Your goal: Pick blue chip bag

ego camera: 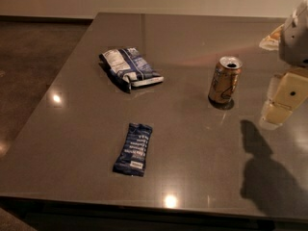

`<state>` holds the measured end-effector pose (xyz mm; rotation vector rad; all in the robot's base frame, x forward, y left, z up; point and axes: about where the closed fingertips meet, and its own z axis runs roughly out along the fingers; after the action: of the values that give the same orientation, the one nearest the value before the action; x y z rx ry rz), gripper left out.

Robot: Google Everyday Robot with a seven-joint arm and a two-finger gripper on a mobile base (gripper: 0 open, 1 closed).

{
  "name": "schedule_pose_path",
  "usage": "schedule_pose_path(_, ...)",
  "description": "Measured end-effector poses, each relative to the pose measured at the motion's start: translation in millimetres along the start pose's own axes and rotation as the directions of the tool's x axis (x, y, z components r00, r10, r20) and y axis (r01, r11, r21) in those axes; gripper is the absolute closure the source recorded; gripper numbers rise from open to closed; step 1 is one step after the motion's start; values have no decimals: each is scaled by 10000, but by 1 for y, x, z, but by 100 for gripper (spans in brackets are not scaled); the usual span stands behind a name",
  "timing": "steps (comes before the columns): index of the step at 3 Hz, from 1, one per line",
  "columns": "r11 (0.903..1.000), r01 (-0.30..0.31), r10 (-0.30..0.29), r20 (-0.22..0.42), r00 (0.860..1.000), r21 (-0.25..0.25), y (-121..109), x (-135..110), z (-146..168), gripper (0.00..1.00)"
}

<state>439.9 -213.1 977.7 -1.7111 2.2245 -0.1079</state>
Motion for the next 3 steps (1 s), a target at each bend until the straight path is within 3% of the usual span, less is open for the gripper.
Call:
schedule_pose_path(1,9998,137,-140,293,9995,111,-2,-30,7,0)
schedule_pose_path(2,9997,245,-243,295,9993,-54,-14,-83,32,0)
schedule_pose_path(3,9996,119,-112,285,9995,-245,-25,-116,50,0)
